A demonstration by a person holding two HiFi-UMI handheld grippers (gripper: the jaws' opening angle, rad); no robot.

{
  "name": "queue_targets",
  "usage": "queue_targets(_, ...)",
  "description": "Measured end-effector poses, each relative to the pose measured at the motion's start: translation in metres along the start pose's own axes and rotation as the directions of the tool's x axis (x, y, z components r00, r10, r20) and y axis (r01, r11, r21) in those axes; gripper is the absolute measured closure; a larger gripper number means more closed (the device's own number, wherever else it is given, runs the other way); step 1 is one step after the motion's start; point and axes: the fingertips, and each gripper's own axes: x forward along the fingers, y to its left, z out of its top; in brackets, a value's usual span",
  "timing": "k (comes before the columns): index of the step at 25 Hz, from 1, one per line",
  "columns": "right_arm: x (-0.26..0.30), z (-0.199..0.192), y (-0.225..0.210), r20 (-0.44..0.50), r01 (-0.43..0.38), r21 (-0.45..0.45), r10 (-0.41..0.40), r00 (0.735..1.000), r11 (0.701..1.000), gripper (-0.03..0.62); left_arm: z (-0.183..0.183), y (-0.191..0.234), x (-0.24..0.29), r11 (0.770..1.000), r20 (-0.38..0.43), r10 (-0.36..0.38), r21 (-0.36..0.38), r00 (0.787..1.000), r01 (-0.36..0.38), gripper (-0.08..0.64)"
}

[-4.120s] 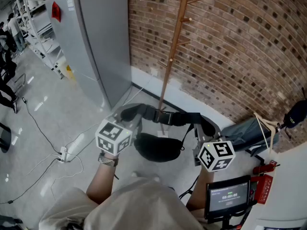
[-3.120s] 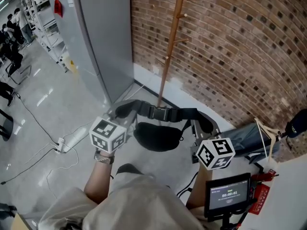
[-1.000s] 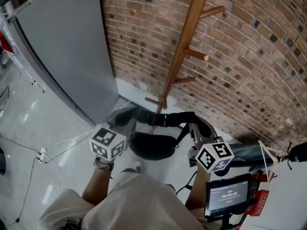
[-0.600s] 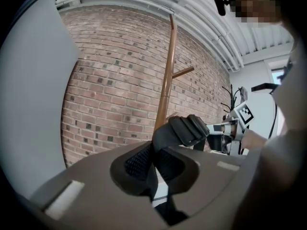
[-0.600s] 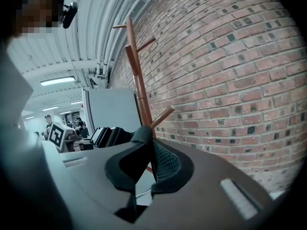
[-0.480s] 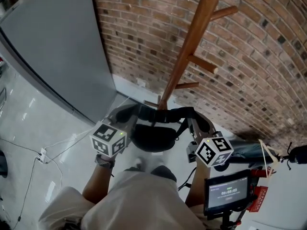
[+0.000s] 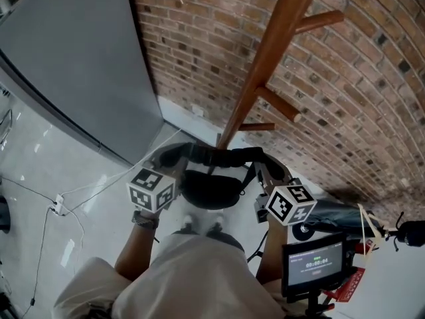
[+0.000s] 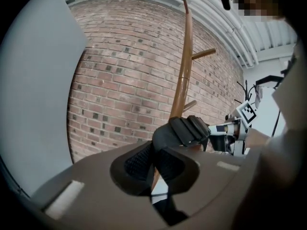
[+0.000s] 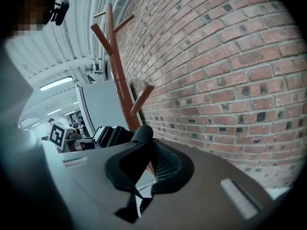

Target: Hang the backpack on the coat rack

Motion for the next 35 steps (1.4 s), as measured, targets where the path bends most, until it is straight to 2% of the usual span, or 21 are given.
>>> queue_targets(6, 0.010, -0.011, -0.013, -0.055, -0.012, -0.014, 0.011, 0.998, 1.000, 0.584, -0.011, 0.002, 0.009, 0.999, -0.025, 0.029, -0.017, 0.999, -0.030, 0.557)
queue_targets(18, 0.019, -0.033, -0.026, -0.112, -0.024, 0.014, 0.026, 0.993, 1.000, 0.584, -0.035, 0.003, 0.019, 0.997, -0.082, 0.058, -0.037, 0.995, -0.061, 0.557)
queue_targets(35, 0.026, -0.076, -0.021, -0.218, -0.048, 0.031, 0.053, 0.975, 0.998, 0.584, -0.072, -0.009, 0.017, 0.997, -0.154, 0.050, -0.053, 0.987, -0.059, 0.555)
